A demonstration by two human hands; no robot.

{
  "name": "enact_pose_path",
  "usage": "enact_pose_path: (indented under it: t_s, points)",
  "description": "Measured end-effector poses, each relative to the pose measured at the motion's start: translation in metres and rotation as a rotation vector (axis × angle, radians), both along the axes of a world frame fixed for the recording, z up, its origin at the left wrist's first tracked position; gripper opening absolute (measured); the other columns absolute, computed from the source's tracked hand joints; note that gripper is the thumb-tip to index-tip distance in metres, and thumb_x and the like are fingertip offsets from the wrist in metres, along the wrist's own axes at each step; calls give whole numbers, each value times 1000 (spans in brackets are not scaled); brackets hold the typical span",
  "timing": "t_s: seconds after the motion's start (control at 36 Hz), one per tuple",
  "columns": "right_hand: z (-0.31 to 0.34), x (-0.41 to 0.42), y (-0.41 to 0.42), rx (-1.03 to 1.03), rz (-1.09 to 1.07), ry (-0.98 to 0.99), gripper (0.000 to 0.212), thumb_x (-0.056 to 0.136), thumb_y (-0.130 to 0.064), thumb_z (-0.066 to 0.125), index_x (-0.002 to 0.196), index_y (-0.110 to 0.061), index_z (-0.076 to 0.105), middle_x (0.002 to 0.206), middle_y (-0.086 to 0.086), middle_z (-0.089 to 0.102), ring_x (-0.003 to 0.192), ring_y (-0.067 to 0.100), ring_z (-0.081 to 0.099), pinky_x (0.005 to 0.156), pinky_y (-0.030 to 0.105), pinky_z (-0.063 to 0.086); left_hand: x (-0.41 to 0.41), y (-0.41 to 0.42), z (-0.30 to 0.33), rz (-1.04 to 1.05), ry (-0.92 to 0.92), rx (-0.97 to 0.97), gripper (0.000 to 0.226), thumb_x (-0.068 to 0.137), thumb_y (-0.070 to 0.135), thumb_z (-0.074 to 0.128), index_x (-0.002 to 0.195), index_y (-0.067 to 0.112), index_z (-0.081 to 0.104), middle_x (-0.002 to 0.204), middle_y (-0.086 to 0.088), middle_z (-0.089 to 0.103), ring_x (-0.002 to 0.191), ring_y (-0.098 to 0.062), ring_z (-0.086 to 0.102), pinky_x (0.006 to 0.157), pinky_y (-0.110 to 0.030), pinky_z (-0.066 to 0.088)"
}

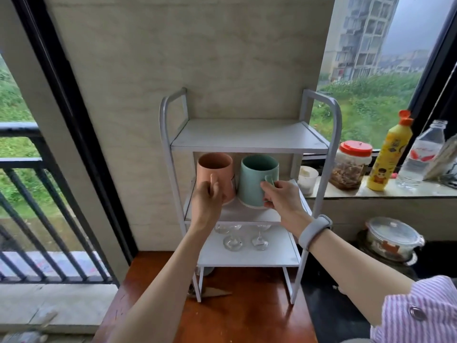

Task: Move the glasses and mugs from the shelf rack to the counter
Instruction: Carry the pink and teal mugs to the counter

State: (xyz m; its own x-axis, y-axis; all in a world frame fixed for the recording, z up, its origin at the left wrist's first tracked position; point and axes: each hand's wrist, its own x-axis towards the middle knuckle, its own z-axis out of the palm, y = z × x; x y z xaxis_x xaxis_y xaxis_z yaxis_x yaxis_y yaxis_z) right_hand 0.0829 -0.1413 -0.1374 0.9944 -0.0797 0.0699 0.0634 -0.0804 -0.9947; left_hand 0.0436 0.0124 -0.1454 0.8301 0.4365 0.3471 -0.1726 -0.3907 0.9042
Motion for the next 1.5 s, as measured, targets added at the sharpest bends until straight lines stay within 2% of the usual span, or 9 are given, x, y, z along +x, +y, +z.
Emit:
enact_pose_path:
  t_s: [0.22, 0.36, 0.61, 0.78, 0.89, 1.06, 1.22, 1.36, 1.5]
  points:
    - [-6, -24, -5, -56, 48, -82, 31, 89, -24, 54, 60, -14, 52, 51, 0, 53, 49, 12, 55, 66, 37, 58, -31, -16, -5, -26, -114, -77, 43, 98, 31, 37, 76, -3, 49, 72, -24, 54, 67, -33, 53, 58, -39, 44]
    - [-15, -50, -17, -85, 23, -192, 30, 89, -23, 56, 60, -17, 52, 51, -4, 53, 47, 5, 55, 58, 31, 57, -53, -22, -12, -47, -151, -69, 34, 97, 29, 41, 74, 5, 48, 66, -4, 53, 60, -7, 51, 49, -13, 41]
    - [-42, -116, -46, -123, -95, -328, 30, 90, -24, 54, 62, -14, 51, 57, 1, 56, 47, 3, 55, 46, 20, 48, -106, -47, -35, -96, -185, -7, 24, 96, 26, 42, 98, 5, 52, 78, 4, 56, 68, 5, 54, 54, -8, 42]
    - [-49, -158, -89, -224, -176, -362, 34, 90, -24, 54, 61, -6, 50, 54, 9, 58, 46, 9, 52, 46, 21, 41, -139, -79, -43, -149, -192, 24, 18, 95, 25, 43, 94, 9, 52, 77, 12, 54, 66, 4, 52, 53, -10, 42]
    - [-56, -188, -134, -240, -232, -354, 34, 90, -21, 55, 57, -22, 47, 51, -1, 55, 46, 6, 53, 44, 14, 40, -155, -115, -46, -232, -180, 35, 18, 94, 29, 43, 103, 17, 53, 83, 12, 58, 71, 2, 55, 57, -10, 44]
    - [-61, -246, -235, -300, -421, -306, 39, 89, -20, 58, 53, -16, 42, 43, -9, 45, 43, 5, 43, 42, 14, 33, -177, -214, -45, -390, -185, 56, 9, 95, 23, 46, 99, 21, 54, 82, 19, 59, 72, 7, 55, 57, -11, 40]
    - [-59, -338, -371, -299, -619, -175, 38, 90, -27, 56, 56, -15, 43, 56, 6, 48, 66, 43, 56, 64, 54, 51, -222, -363, -49, -623, -192, 31, 15, 95, 18, 47, 97, 6, 57, 76, 4, 56, 65, 8, 50, 59, -18, 38]
    - [-66, -428, -484, -369, -863, -159, 40, 89, -23, 56, 52, -15, 44, 46, 4, 53, 46, 11, 50, 51, 23, 44, -277, -494, -59, -881, -188, -2, 14, 96, 22, 45, 92, 15, 57, 73, 16, 57, 66, 6, 51, 61, -12, 40]
    - [-74, -521, -578, -378, -1083, -85, 39, 90, -23, 54, 57, -4, 46, 47, 6, 53, 42, 7, 46, 47, 18, 36, -339, -615, -69, -1164, -144, -41, 14, 96, 24, 44, 96, 19, 56, 81, 9, 60, 71, 9, 52, 66, -13, 43]
